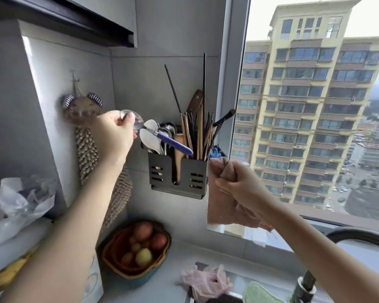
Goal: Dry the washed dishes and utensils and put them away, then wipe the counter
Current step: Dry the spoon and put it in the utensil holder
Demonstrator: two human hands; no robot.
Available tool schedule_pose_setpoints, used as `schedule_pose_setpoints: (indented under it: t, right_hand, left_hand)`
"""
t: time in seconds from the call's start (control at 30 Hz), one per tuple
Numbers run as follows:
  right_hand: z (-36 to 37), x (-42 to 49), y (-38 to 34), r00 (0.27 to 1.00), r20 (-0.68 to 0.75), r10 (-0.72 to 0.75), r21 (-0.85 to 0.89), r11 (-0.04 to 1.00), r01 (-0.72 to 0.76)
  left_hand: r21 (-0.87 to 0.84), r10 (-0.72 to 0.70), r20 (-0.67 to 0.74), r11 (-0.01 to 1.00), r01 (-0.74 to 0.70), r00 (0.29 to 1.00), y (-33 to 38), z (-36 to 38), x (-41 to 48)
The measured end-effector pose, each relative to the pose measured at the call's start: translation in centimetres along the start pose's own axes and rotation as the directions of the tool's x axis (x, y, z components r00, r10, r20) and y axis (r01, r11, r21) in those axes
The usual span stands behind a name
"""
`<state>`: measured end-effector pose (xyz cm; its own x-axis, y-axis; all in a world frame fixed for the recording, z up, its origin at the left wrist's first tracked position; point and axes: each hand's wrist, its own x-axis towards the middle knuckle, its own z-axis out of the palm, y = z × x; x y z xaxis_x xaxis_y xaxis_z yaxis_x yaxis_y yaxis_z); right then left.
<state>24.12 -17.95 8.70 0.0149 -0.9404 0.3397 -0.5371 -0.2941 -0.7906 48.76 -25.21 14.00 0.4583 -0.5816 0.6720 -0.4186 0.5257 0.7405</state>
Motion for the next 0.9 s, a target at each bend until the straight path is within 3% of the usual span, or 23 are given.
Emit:
schedule_pose_setpoints:
  t: [0.07, 0.2, 0.43, 0.8, 0.9]
  right_hand:
    - [-0.3, -0.1, 0.7, 0.998, -0.009, 0.059, 0.058, 0.997, -0.059]
    - [0.1, -0.7, 1.3, 0.999, 0.005, 0.049, 0.087, 0.995, -0.049]
    - [1.0, -0.8, 2.6, 0.998, 0.015, 0.055, 0.002, 0.998, -0.055]
    - [2.3, -0.3, 3.4, 0.994, 0.023, 0.108, 0.034, 0.993, -0.109]
    - [2.2, -0.1, 3.2, 0.992, 0.019, 0.122, 0.009, 0.992, -0.122]
  left_hand:
    - [0.102, 0.103, 0.053, 0.989, -0.108, 0.993, -0.4, 0.0, 1.0]
    - [0.32, 0.343, 0.175, 0.867, -0.383, 0.923, -0.2, 1.8, 0.9]
    - [0.378, 0.397, 0.238, 0.803, -0.461, 0.887, -1.2, 3.5, 4.9]
    - [0.375, 0.46, 0.254, 0.764, -0.525, 0.851, -3.0, 4.9, 6.5]
    - [0.396, 0.388, 0.311, 0.777, -0.49, 0.868, -4.6, 5.3, 6.1]
